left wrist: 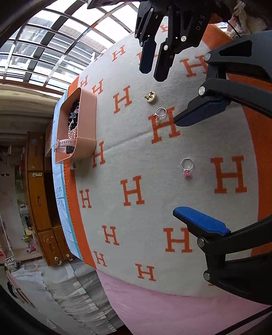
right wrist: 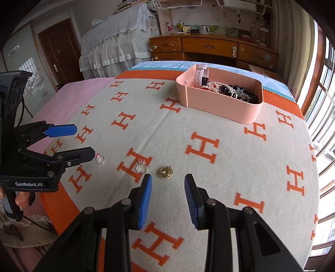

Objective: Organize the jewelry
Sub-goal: 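Grasp the silver ring with red stone with the right tool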

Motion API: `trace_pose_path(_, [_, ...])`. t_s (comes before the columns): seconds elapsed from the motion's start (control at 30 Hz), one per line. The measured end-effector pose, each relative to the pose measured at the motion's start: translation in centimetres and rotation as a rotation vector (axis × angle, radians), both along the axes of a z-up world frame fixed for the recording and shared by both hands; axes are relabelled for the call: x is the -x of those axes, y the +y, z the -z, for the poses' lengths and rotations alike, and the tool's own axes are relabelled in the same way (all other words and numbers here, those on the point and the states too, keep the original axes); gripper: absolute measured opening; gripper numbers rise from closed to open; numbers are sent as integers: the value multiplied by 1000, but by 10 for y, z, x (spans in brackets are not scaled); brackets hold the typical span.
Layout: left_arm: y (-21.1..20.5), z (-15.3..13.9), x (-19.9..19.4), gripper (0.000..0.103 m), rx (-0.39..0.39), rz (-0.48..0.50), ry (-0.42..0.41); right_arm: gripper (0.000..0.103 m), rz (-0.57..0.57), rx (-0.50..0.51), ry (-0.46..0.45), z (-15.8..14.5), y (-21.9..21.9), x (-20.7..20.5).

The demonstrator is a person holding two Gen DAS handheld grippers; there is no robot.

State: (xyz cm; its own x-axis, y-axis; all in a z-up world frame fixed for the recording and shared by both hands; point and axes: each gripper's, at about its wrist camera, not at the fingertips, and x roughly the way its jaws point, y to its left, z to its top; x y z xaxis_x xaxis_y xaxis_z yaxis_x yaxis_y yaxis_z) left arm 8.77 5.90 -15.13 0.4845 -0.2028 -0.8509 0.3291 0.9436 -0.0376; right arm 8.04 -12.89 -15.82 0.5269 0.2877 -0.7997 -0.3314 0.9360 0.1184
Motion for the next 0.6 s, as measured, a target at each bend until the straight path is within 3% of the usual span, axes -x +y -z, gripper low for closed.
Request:
trace_pose_path(0.2, [9,18,14,77,31,-9,38,32,-95,13,-14,13,27,7])
trace_pose_path(0.37, [15,20,15,76,81,2,49,32,-106,10,15,24,37,-1])
trace_pose_path(0.43, [13,20,15,71,101,20,55,31,-105,14,22,28,41,-6])
trace_pose_path(0.6, [12,22,10,70,127,23,65,28,-100,50,-8,29,51,-14])
